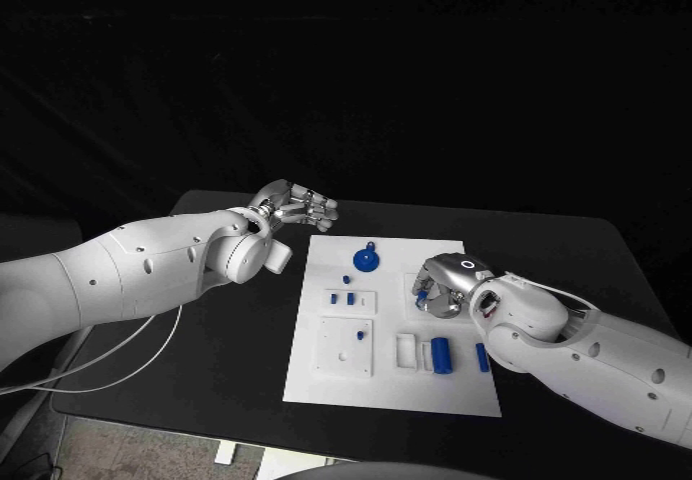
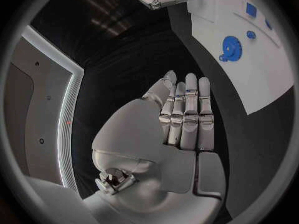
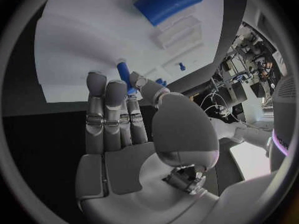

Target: Assemble the parts on the task board

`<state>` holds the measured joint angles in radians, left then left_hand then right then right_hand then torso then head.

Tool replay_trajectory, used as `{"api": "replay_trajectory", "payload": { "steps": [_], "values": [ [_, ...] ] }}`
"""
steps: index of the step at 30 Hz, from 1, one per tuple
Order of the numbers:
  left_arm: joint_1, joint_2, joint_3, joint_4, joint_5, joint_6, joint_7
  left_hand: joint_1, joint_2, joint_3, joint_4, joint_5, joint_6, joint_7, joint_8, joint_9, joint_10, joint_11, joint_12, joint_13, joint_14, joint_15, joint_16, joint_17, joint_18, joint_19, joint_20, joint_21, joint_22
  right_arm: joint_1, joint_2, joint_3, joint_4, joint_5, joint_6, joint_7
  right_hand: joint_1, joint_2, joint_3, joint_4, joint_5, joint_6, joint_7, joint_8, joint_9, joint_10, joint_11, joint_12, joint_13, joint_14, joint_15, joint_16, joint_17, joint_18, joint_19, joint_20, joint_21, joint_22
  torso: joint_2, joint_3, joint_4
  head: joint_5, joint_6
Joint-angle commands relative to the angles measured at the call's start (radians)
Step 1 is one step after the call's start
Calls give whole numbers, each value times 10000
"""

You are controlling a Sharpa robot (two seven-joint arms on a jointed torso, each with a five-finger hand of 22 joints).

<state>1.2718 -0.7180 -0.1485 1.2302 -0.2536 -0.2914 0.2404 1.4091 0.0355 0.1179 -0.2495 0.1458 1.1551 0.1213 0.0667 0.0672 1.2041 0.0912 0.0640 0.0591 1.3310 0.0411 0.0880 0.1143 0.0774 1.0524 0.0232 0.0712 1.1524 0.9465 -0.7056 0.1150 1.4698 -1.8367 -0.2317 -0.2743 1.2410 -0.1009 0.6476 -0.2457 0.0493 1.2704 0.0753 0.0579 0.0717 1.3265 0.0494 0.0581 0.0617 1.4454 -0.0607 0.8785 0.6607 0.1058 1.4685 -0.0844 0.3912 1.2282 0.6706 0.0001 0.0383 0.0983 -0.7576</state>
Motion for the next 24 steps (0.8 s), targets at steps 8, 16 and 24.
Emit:
{"api": "replay_trajectory", "payload": {
  "steps": [8,16,24],
  "values": [
    [9,72,7,-74,57,142,91,-10,93,-18,38,-44,-108,0,-31,-6,15,16,-33,-12,41,26,-23,17,53,97,-2,-25,-23,26,-253,687,1086,460,-591,277,29,162,-54,-48,-14,99,-4,64,-31,411,-319,25,-8,-17,-93,-35,20,34,346,-100,66,49,-12,-11,-24,131,12],
    [9,173,7,-137,57,157,90,-15,97,-8,43,-44,-127,7,-30,-5,15,16,-32,-12,41,27,-22,19,51,98,-1,-24,-38,-1,163,586,1608,811,-484,520,32,225,-143,-85,-13,85,-1,62,-32,403,-318,25,-8,-15,-104,-66,13,27,344,-114,25,62,-12,-6,-1,325,33],
    [8,269,6,-168,58,186,88,-15,97,-8,43,-44,-127,7,-30,-5,15,16,-32,-12,41,27,-22,19,51,98,-1,-24,-38,-70,789,-12,1668,584,-440,673,38,257,-151,-129,-14,77,3,64,-32,396,-313,26,-8,-13,-113,-80,7,30,348,-122,12,76,6,-14,16,442,52]
  ]
}}
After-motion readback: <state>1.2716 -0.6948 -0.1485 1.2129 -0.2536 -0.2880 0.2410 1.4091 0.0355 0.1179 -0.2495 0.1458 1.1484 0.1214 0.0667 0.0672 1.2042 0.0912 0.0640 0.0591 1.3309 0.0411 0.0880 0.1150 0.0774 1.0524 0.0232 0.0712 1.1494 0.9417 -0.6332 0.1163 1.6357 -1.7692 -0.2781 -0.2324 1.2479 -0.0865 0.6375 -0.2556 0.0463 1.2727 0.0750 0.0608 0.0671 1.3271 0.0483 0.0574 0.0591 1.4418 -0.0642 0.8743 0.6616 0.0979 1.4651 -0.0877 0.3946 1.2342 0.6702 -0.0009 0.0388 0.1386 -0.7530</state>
